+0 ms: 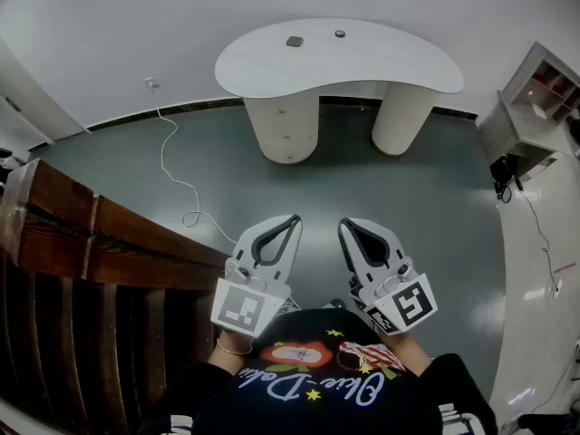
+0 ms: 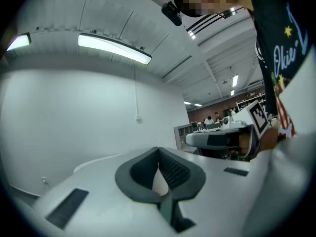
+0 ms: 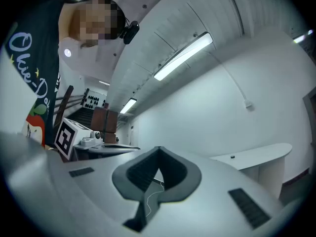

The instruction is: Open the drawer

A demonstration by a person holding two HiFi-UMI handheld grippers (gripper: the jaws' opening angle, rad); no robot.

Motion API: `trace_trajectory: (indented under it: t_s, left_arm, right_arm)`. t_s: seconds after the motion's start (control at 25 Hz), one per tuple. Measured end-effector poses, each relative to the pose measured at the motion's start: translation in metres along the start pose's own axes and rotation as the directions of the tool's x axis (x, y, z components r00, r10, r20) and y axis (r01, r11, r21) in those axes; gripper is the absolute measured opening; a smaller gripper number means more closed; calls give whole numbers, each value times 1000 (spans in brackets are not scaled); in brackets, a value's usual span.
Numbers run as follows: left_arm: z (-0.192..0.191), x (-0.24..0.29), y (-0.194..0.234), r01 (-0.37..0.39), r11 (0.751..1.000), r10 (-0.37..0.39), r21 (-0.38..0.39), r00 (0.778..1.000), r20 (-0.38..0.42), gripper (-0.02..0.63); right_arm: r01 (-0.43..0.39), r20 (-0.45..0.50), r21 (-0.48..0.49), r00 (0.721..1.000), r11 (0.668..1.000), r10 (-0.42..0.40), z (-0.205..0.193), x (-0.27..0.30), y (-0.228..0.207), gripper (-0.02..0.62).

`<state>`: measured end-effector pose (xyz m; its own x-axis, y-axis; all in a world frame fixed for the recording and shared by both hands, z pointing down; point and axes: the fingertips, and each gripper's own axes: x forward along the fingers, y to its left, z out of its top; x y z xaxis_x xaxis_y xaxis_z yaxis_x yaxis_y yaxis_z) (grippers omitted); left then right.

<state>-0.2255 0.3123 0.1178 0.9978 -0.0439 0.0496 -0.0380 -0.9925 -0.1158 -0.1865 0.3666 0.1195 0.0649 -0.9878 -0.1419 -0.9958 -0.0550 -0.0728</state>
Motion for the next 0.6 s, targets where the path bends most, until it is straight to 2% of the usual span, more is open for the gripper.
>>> trace_trajectory:
  t_s: [0.16, 0.36, 0.6]
  left_arm:
    - [-1, 0, -1, -5, 1000, 5, 6, 1000, -5, 5]
    - [-1, -3, 1, -31, 999, 31, -8, 1000, -4, 5]
    - [2, -4, -4, -63, 998, 63, -4, 998, -6, 5]
  right_arm:
    - [-1, -2, 4, 1000, 1000, 1, -1, -1, -1, -5]
    - [-8, 24, 58, 1000, 998, 6, 0, -4, -4, -3]
    - [-18, 40, 51, 999, 999, 16, 4, -11, -12, -3]
